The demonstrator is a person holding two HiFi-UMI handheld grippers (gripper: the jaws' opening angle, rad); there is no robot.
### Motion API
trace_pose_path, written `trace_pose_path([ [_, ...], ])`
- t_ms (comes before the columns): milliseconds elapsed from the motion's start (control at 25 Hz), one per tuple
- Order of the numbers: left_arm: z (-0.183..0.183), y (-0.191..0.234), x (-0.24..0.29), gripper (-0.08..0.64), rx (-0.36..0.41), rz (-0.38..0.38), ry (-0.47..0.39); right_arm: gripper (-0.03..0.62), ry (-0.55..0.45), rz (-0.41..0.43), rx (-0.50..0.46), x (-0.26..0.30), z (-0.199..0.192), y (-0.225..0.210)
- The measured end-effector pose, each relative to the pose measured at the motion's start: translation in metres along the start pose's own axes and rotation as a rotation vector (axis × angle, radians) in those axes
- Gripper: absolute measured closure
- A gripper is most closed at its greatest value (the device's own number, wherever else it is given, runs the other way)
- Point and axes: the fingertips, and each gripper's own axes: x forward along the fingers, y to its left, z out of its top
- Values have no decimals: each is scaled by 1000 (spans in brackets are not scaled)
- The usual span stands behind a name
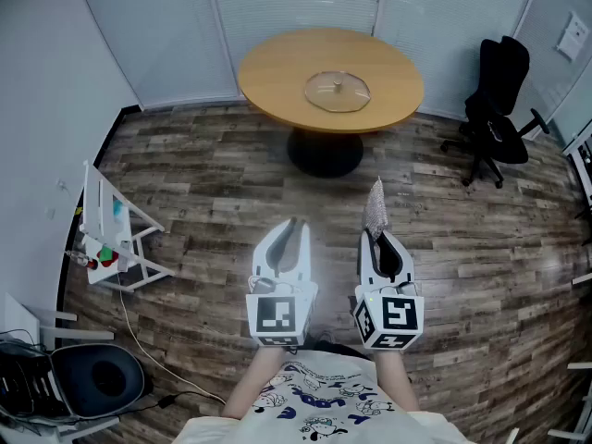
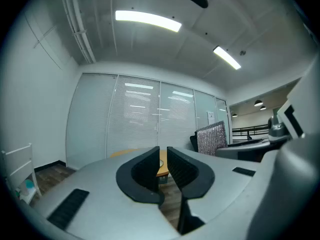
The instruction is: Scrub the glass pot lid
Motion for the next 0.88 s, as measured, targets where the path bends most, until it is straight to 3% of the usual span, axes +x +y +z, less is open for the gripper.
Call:
trace_pose_path([
  [880,-11,-15,10,508,-5,23,12,518,-1,27,32,2,-6,-22],
])
